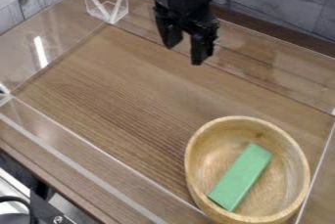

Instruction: Put green object into wooden bowl

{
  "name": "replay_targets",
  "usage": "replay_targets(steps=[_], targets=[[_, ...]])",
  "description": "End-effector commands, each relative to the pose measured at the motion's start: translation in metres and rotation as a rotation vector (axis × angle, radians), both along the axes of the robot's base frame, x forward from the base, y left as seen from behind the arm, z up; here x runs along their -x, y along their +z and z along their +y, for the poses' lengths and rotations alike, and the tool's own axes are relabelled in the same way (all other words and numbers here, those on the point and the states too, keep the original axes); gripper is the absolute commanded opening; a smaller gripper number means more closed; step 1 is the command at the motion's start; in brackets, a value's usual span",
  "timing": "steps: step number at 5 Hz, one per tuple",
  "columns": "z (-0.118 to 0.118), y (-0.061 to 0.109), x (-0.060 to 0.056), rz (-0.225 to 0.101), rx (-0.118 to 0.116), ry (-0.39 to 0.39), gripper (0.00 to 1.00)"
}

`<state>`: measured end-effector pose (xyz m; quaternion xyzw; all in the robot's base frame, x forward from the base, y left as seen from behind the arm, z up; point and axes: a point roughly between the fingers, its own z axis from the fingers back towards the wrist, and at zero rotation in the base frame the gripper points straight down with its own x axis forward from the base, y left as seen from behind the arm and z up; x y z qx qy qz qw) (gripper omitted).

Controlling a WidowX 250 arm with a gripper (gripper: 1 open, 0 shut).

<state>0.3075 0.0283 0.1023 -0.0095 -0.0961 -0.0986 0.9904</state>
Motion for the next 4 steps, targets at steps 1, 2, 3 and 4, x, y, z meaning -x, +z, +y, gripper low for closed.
replay_targets(steps=[1, 2, 3, 4], targets=[[0.009, 0.011, -0.001, -0.048, -0.009, 0.009, 1.0], [0.01, 0.009, -0.006, -0.054, -0.011, 0.0, 1.0], [0.01, 0.006, -0.011, -0.059, -0.012, -0.013, 1.0], [0.021, 0.01, -0.014, -0.064, -0.013, -0.046, 1.0]])
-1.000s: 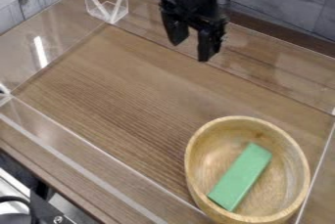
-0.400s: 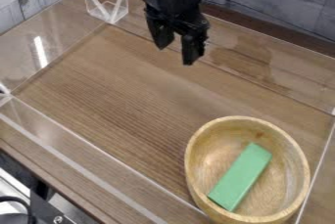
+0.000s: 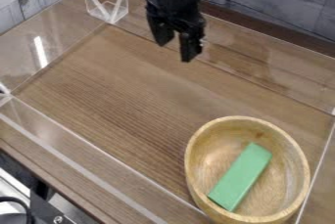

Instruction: Put green object into wooden bowl

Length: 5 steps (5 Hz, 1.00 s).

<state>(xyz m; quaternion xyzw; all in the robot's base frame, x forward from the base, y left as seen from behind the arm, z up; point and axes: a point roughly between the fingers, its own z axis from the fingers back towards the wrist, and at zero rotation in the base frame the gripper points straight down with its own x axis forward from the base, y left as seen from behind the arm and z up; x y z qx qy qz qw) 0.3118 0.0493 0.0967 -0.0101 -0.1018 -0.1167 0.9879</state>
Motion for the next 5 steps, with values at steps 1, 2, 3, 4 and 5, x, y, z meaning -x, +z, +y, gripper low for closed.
replay_targets(steps=[1, 2, 3, 4, 5], targets=[[0.008, 0.018, -0.011, -0.057, -0.011, -0.035, 0.0], [-0.007, 0.022, -0.012, -0.061, -0.01, 0.022, 0.0], [-0.028, 0.023, -0.013, -0.065, -0.003, 0.076, 0.0], [-0.035, 0.029, -0.014, -0.064, 0.007, 0.013, 0.0], [-0.035, 0.038, -0.014, -0.063, 0.012, -0.046, 0.0]])
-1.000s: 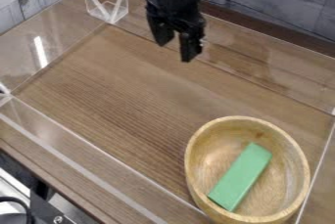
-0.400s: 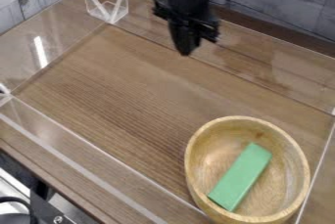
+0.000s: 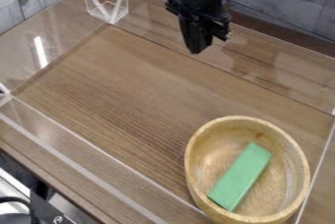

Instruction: Put green object into wooden bowl

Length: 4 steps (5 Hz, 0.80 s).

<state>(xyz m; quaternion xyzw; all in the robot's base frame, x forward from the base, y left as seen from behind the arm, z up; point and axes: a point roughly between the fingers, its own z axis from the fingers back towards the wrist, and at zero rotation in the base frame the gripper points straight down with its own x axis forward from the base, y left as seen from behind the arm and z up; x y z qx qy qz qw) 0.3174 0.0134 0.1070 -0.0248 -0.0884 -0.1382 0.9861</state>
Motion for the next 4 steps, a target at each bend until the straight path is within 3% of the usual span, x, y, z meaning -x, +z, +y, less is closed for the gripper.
replay_targets(steps=[1, 2, 4], targets=[[-0.012, 0.028, 0.006, -0.076, 0.004, 0.043, 1.0], [-0.03, 0.028, 0.022, -0.063, 0.013, 0.089, 1.0], [-0.08, 0.005, 0.069, -0.011, 0.038, 0.003, 1.0]])
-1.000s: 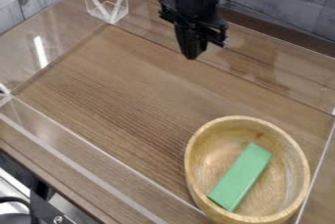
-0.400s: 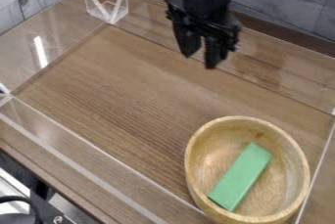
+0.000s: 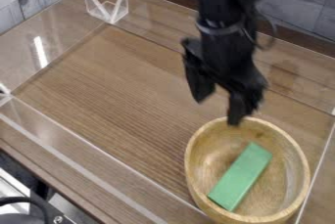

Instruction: Put green object into wooden bowl

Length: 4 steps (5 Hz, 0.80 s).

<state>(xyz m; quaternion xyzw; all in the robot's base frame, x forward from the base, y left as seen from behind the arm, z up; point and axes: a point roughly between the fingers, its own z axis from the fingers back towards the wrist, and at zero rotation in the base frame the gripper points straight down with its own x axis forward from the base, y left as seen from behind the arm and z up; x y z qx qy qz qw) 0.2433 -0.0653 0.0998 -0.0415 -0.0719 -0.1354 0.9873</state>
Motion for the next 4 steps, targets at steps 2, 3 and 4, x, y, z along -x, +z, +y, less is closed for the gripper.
replay_targets(steps=[2, 3, 4], targets=[[-0.055, 0.006, 0.008, -0.034, 0.017, -0.028, 1.0], [-0.06, 0.001, 0.014, -0.02, 0.003, -0.024, 1.0], [-0.054, -0.001, 0.016, -0.008, -0.005, -0.007, 1.0]])
